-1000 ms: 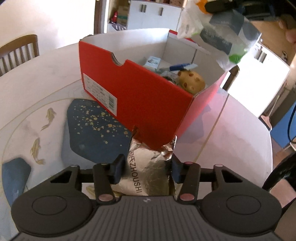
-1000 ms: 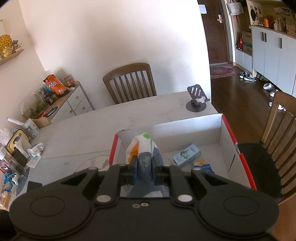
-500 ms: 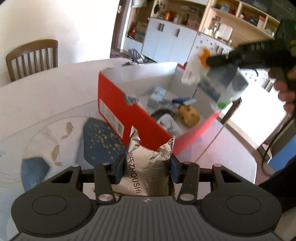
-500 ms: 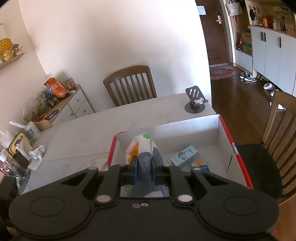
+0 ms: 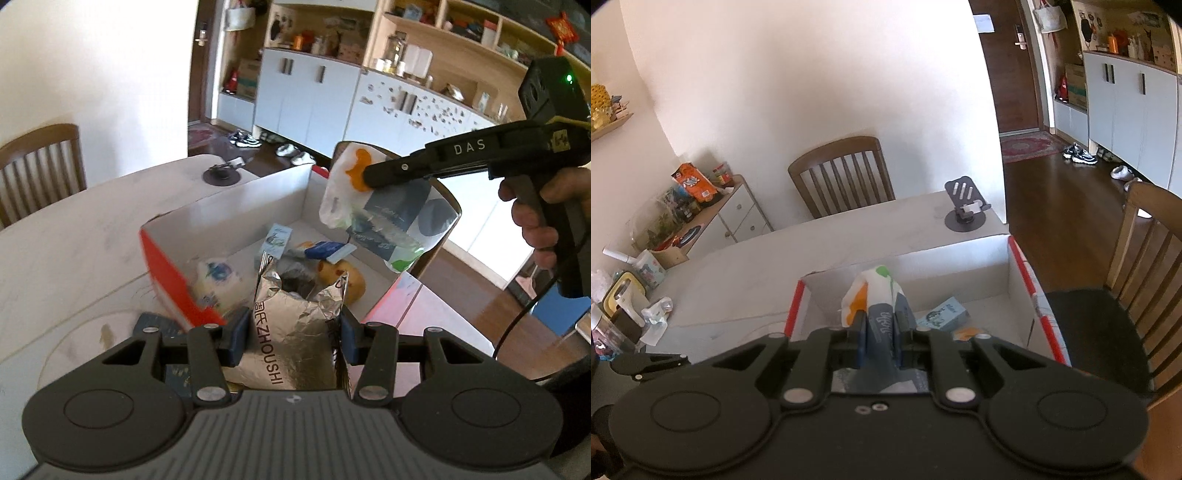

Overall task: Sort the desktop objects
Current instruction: 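Lower the foil packet and white-blue bag down into the shoebox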

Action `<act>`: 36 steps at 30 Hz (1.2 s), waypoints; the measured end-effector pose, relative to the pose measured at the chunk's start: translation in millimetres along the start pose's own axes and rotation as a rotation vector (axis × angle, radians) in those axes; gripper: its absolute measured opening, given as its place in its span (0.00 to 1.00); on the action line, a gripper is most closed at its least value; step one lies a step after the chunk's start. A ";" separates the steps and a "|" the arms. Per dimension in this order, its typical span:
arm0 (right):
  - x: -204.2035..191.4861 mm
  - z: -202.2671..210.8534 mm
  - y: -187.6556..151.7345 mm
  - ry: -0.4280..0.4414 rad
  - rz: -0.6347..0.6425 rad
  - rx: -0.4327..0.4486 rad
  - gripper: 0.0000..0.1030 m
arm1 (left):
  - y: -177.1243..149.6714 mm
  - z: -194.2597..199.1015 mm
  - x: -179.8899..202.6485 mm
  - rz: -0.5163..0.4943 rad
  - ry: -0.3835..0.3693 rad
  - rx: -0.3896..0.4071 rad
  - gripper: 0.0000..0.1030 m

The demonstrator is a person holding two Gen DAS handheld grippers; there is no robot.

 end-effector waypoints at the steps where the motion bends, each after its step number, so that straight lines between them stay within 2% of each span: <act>1: 2.5 -0.6 0.8 -0.005 -0.001 0.002 0.12 | 3.9 -5.2 2.7 -0.014 0.000 -0.004 0.46; 19: 37.4 -31.6 -1.7 -0.058 -0.045 -0.039 0.12 | 32.2 -84.1 17.4 -0.120 0.027 -0.116 0.46; 25: 44.3 -51.3 -0.4 -0.060 -0.076 -0.066 0.12 | 27.4 -106.3 12.4 -0.123 0.047 -0.185 0.46; 30: 57.8 -72.2 -6.2 -0.039 -0.148 -0.125 0.12 | 21.0 -117.5 7.6 -0.132 0.068 -0.226 0.46; 36: 67.9 -87.1 -13.1 -0.053 -0.162 -0.162 0.12 | 13.8 -127.4 2.4 -0.122 0.072 -0.266 0.46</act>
Point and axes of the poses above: each gripper's, at about its wrist camera, not at the fingertips, and z roughly against the way its jaws point, x to its right, y to its top, the point moved 6 cm from there along -z, roughly the way its jaws point, and after that the axes turned 7 degrees about z, right-handed, at the moved point
